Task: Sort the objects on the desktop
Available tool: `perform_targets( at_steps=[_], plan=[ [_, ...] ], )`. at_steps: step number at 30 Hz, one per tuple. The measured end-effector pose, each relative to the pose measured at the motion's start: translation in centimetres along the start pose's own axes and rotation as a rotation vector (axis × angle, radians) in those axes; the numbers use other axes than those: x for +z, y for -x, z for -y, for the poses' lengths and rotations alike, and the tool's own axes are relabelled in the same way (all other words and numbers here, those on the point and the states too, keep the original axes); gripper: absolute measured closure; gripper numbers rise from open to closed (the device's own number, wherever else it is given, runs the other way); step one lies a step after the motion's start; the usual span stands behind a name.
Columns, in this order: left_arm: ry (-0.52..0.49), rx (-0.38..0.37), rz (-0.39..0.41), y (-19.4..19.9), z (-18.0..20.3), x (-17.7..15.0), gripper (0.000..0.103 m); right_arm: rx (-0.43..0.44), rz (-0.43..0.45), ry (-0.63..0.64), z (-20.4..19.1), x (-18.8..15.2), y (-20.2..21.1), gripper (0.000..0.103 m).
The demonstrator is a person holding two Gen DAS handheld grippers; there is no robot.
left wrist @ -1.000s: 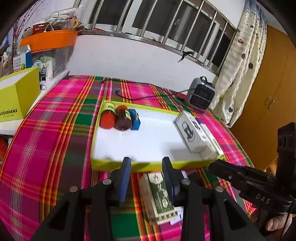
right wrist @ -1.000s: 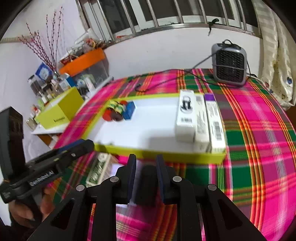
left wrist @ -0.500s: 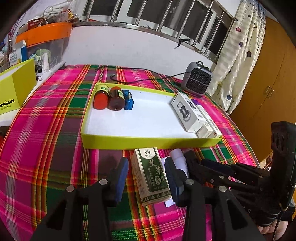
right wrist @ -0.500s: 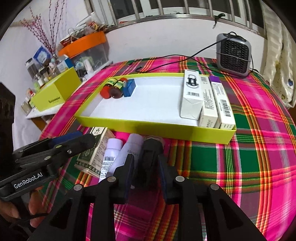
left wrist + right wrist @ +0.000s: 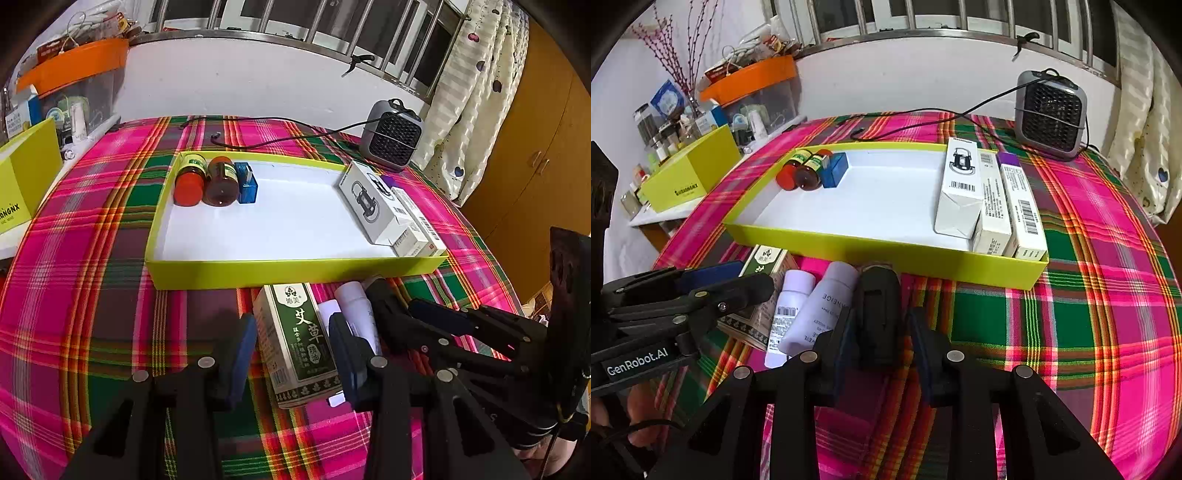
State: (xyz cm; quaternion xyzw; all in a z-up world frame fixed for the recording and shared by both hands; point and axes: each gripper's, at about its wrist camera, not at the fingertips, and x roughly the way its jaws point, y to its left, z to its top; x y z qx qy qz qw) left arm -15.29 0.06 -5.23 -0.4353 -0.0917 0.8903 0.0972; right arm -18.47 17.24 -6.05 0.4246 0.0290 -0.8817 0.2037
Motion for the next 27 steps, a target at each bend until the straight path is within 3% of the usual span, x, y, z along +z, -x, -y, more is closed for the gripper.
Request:
perform_targets(
  at_steps=[12,23,27],
  plan=[
    [0.013,0.018,0.013,0.8,-0.4,0.0,0.062,-0.011,-0.010,-0.016,0.6,-0.2,0.0,0.074],
    [-0.001,0.048,-0.034,-0.2,-0.5,-0.5,0.062,-0.004,-0.018,0.017,0.3,-0.2,-0.1,0.074],
    [-0.003,0.065,-0.028,0.0,-0.9,-0.7,0.067,0.002,-0.022,0.008,0.6,-0.2,-0.1,0.074]
  ],
)
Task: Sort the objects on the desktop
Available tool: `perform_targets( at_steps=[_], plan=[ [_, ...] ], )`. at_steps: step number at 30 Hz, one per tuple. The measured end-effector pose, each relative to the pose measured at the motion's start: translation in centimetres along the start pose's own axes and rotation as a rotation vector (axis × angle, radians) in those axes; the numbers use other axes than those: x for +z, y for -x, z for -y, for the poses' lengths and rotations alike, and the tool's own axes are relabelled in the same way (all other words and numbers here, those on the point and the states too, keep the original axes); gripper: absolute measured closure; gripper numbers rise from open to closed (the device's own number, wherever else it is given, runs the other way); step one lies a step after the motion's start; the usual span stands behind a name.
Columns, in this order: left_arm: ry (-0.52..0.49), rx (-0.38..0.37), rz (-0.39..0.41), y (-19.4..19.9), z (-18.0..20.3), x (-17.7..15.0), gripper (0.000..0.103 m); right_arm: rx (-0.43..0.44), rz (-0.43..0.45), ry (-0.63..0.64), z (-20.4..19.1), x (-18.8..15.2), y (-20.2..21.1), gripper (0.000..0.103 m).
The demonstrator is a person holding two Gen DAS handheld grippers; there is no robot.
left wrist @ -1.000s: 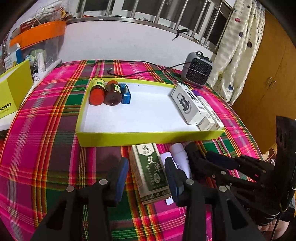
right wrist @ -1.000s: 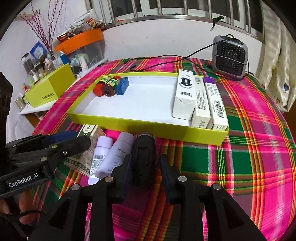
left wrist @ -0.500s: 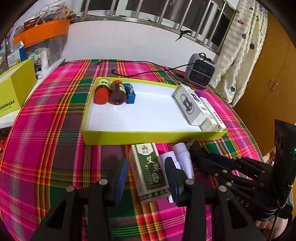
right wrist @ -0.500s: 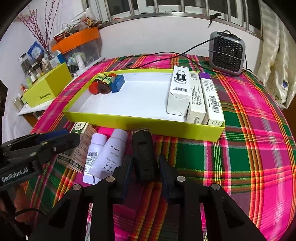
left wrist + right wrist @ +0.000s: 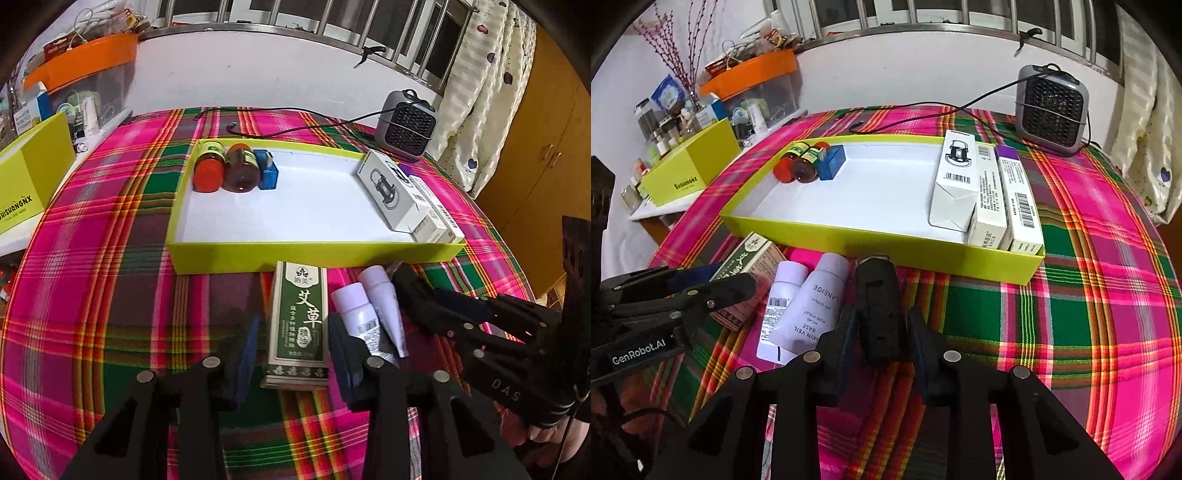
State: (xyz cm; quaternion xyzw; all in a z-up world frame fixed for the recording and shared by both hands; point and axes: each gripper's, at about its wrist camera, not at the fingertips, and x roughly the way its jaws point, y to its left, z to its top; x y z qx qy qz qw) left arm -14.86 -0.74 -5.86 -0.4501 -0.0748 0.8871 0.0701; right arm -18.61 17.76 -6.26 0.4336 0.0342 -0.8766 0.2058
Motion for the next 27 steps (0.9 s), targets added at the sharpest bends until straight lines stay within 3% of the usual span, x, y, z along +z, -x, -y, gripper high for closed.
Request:
perform_targets(
  at_steps=[10,27],
  plan=[
    [-0.013,-0.001,-0.017,-1.0,0.0,-0.2,0.070,0.001,-0.003,0.026,-0.3,0.6,-0.7,0.074],
    [-0.011,-0.012,0.026,0.2,-0.1,-0.2,0.071,0.035,0.006,-0.014,0.6,-0.3,-0.1,0.075]
  ],
)
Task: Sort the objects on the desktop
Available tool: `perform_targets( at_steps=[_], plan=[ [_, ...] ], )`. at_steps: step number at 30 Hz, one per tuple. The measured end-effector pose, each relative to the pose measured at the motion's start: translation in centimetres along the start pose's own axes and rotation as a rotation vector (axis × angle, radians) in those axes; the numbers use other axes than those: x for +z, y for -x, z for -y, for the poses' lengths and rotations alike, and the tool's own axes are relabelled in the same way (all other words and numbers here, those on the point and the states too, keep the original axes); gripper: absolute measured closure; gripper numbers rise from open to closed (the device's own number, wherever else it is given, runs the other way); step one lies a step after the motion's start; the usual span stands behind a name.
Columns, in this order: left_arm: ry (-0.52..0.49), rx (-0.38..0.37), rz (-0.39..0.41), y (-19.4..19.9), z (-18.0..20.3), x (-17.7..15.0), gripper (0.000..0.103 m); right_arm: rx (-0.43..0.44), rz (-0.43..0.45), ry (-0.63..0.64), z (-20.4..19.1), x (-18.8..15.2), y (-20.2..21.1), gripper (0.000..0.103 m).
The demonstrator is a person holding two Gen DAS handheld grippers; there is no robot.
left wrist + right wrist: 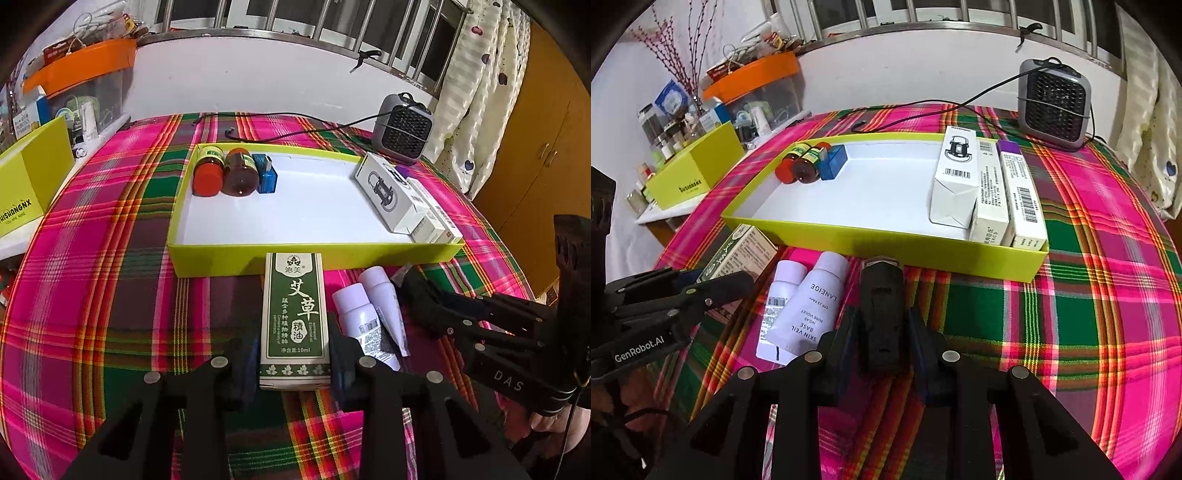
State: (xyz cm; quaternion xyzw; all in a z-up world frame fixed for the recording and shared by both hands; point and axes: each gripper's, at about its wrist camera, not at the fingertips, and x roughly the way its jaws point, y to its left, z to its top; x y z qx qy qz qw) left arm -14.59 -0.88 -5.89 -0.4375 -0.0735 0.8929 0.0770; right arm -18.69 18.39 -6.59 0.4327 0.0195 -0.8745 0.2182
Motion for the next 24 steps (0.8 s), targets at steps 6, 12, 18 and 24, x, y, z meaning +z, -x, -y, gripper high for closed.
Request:
perform_targets(
  at_steps=[6,12,18,24],
  plan=[
    [-0.007,-0.001,0.024,0.9,0.5,0.4,0.071,0.013,0.033,-0.005,0.0,0.2,1.2,0.075],
    [-0.016,-0.003,0.049,1.8,1.1,0.6,0.071,0.028,0.060,-0.002,-0.3,0.3,2.0,0.075],
    [-0.019,0.002,0.062,2.2,1.5,0.9,0.071,0.040,0.084,-0.007,-0.2,0.4,2.7,0.075],
    [-0.028,0.007,0.077,2.3,1.8,1.3,0.071,0.048,0.105,-0.033,0.3,0.7,3.2,0.075]
  ],
)
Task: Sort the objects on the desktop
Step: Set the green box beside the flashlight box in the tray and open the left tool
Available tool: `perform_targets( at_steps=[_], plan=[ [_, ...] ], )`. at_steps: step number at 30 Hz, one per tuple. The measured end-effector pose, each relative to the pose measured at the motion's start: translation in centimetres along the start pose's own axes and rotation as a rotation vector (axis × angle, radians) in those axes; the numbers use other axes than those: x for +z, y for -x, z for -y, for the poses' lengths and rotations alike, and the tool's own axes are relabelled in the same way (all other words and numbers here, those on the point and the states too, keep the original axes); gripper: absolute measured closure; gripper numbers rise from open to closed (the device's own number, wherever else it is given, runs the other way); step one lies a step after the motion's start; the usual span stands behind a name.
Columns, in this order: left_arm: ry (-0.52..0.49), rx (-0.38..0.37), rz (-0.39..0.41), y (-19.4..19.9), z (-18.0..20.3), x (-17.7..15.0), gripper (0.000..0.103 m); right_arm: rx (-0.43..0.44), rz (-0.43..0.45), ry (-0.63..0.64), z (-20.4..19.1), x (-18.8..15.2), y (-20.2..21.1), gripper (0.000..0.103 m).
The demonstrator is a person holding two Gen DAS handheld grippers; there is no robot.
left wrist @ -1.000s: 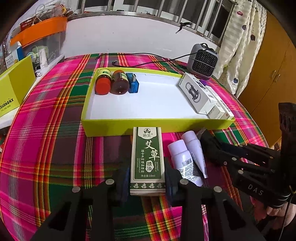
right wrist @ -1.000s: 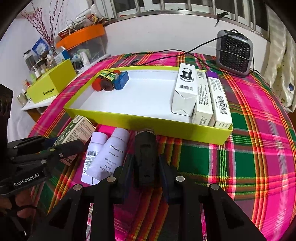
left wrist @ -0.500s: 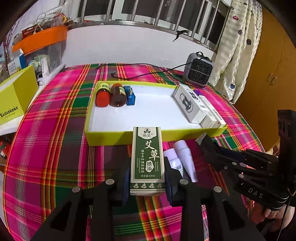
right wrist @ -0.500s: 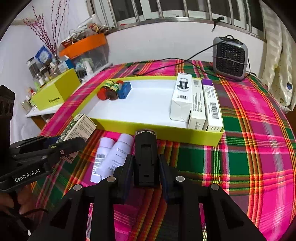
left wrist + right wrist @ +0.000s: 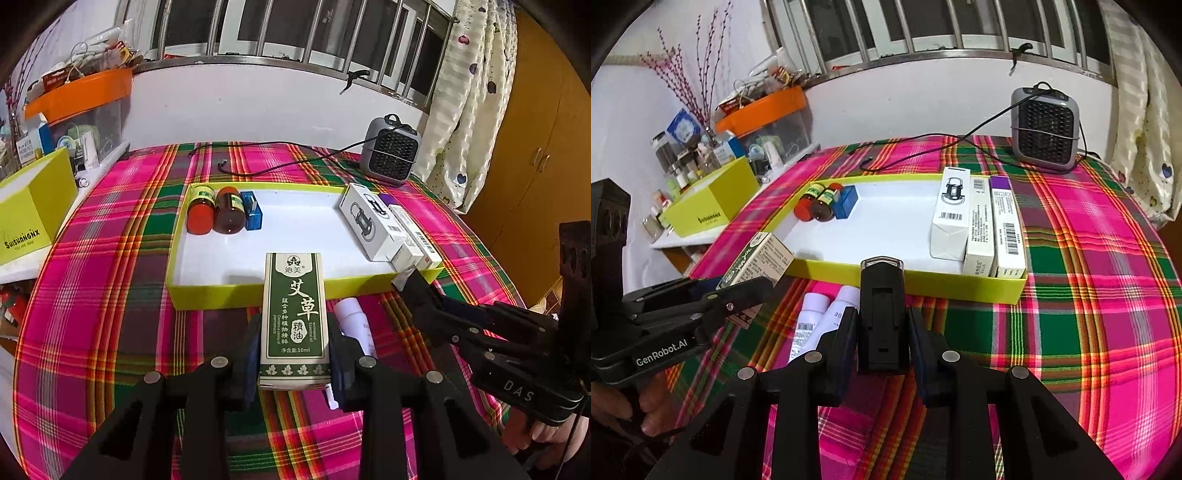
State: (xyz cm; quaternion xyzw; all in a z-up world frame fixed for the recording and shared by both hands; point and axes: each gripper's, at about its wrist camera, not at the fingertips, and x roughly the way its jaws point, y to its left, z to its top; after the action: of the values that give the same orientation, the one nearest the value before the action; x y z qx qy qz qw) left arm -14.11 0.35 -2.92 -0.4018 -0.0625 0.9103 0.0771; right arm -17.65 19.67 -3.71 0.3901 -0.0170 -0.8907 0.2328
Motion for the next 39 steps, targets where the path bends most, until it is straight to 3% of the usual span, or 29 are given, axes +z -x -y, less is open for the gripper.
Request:
perform_targets(
  at_steps=[24,39],
  plan=[
    [0.022,-0.084,-0.012,-1.8,1.1,2.7,0.071,-0.007,0.056,-0.062,2.0,1.2,0.9,0.075],
    [0.051,-0.090,-0.035,-4.4,2.1,5.6,0.071,-0.007,0.081,-0.076,3.0,2.4,0.8,0.075]
  ],
)
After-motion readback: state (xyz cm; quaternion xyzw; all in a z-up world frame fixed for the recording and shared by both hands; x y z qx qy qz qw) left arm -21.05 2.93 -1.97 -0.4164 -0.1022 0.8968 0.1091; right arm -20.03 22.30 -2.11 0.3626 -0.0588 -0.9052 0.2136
